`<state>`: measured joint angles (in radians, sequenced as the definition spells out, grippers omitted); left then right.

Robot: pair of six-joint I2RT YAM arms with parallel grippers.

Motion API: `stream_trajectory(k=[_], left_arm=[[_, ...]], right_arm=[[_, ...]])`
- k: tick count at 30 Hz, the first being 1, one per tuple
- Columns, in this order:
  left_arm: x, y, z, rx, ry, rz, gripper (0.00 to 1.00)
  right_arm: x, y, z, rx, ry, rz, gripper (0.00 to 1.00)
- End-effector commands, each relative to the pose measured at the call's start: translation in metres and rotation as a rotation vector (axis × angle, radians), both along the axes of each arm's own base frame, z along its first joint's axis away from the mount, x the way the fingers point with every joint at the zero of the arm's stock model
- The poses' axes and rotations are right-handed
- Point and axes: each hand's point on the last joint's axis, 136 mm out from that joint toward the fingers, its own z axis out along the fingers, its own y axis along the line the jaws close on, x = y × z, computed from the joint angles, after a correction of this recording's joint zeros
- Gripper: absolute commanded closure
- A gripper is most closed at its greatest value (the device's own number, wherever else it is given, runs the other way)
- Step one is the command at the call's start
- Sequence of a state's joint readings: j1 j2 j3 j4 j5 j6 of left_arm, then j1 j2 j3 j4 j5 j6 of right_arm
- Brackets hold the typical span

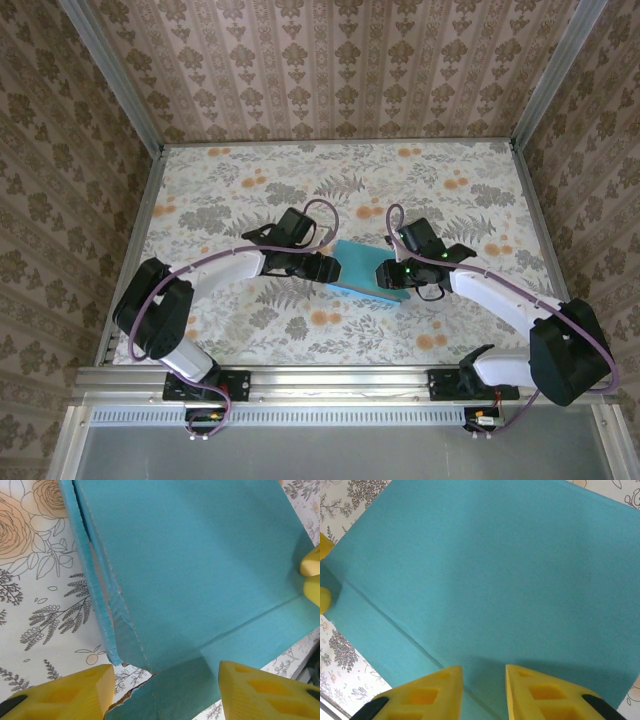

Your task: Fold the paper box

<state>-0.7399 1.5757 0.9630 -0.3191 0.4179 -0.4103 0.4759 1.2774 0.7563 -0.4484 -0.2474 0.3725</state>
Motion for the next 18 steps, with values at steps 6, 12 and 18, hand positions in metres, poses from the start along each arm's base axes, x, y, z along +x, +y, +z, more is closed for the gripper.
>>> stream_trajectory(k=[6,12,18], left_arm=[[0.006,-0.001,-0.008,0.076,-0.044,-0.048,0.34],[0.01,-0.014,-0.005,0.025,-0.04,-0.065,0.35],[0.011,-0.019,-0.007,0.008,-0.029,-0.076,0.43]], right_arm=[[-0.005,-0.001,-0.007,-0.011,0.02,0.01,0.71],[-0.004,0.001,-0.009,-0.004,0.023,0.01,0.72],[-0.005,0.001,-0.01,-0.005,0.026,0.012,0.73]])
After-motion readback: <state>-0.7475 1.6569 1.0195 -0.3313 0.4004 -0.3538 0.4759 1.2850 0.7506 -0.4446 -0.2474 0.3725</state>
